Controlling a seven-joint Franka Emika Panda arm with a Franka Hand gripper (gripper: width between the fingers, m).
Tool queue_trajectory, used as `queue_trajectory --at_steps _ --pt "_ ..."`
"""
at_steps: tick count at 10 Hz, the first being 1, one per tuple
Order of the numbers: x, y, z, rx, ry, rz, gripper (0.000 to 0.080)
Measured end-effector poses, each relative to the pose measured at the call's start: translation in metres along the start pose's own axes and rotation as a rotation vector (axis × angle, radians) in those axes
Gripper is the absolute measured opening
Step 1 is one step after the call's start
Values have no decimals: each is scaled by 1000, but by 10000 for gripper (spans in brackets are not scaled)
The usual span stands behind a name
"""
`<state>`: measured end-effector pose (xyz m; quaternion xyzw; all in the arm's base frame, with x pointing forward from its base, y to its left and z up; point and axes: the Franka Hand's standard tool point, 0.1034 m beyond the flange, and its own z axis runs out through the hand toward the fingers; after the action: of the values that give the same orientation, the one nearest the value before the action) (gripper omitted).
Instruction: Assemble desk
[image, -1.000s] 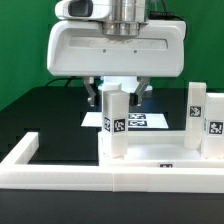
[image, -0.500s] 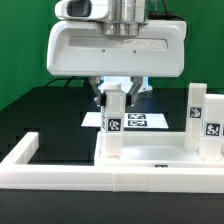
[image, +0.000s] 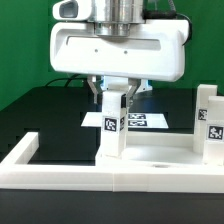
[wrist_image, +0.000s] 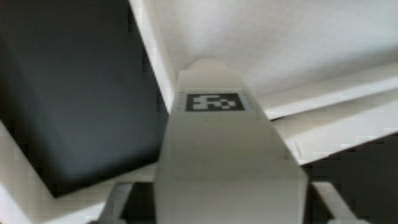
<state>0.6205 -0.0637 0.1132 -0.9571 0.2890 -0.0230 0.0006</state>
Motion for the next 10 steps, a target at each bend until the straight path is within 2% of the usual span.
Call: queue_trajectory --at_steps 2,3,5,6,7,8,9,10 --pt "1 1 1 10 -3 277 289" --pt "2 0 1 6 -6 404 289" --pt "2 -1 2 7 -7 499 289" --pt "2 -1 2 6 -7 485 369" --pt "2 -1 2 6 -7 446 550" --pt "-1 -4 1 4 -14 418 618" --pt "-1 -5 0 -6 -9 318 618" --pt "1 -5 -1 -3 -2 166 643"
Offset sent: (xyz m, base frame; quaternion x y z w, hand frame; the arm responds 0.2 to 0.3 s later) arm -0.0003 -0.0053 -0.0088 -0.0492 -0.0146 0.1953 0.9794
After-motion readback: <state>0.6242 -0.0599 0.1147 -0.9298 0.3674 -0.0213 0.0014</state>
